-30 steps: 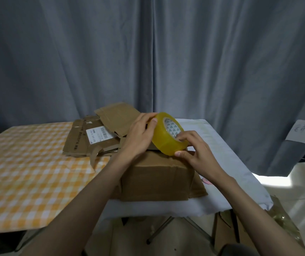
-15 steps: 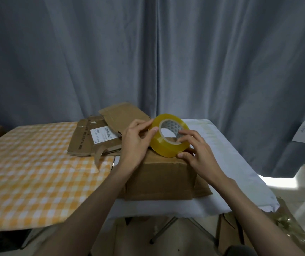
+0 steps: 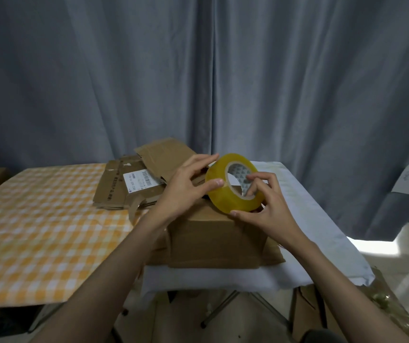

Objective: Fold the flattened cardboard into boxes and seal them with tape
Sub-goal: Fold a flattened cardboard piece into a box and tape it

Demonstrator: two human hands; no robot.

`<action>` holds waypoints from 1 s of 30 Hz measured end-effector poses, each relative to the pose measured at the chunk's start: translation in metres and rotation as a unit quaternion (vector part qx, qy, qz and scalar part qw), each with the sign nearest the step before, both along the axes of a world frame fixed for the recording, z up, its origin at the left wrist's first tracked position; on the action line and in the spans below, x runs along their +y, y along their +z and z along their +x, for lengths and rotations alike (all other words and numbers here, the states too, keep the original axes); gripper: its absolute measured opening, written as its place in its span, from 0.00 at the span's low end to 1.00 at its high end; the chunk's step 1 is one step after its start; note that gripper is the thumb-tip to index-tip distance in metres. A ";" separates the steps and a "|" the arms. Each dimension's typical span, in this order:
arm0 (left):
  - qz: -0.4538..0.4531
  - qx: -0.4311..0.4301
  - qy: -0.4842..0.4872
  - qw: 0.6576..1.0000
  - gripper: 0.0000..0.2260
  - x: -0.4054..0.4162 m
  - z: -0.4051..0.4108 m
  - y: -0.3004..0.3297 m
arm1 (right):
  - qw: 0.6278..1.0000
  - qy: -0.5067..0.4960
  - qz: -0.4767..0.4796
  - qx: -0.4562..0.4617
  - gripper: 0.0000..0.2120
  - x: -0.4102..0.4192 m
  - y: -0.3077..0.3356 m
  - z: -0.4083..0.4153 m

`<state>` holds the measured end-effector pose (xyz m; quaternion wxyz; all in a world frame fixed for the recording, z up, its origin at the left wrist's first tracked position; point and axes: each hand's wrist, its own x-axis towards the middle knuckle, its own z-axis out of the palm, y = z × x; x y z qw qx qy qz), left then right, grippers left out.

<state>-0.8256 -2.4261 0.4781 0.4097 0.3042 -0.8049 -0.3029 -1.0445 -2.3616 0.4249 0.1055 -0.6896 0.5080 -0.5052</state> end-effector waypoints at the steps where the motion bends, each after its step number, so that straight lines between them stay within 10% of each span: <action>1: 0.017 -0.028 -0.022 0.999 0.30 -0.003 0.003 0.001 | 1.000 0.012 0.003 -0.002 0.21 0.001 -0.001 -0.002; 11: 0.023 0.000 0.017 1.000 0.26 0.001 0.007 -0.016 | 0.999 -0.009 0.007 -0.037 0.23 0.003 -0.006 0.003; 17: 0.139 0.079 -0.012 0.987 0.23 0.010 0.015 -0.031 | 0.973 0.049 0.193 -0.117 0.57 0.004 -0.005 -0.012; 21: 0.175 0.093 -0.035 0.980 0.23 0.012 0.018 -0.030 | 0.967 0.086 0.211 -0.113 0.51 0.004 0.005 -0.020; 30: 0.118 -0.063 0.014 0.991 0.56 0.015 0.000 -0.028 | 0.988 0.018 0.104 -0.111 0.44 0.009 -0.001 -0.016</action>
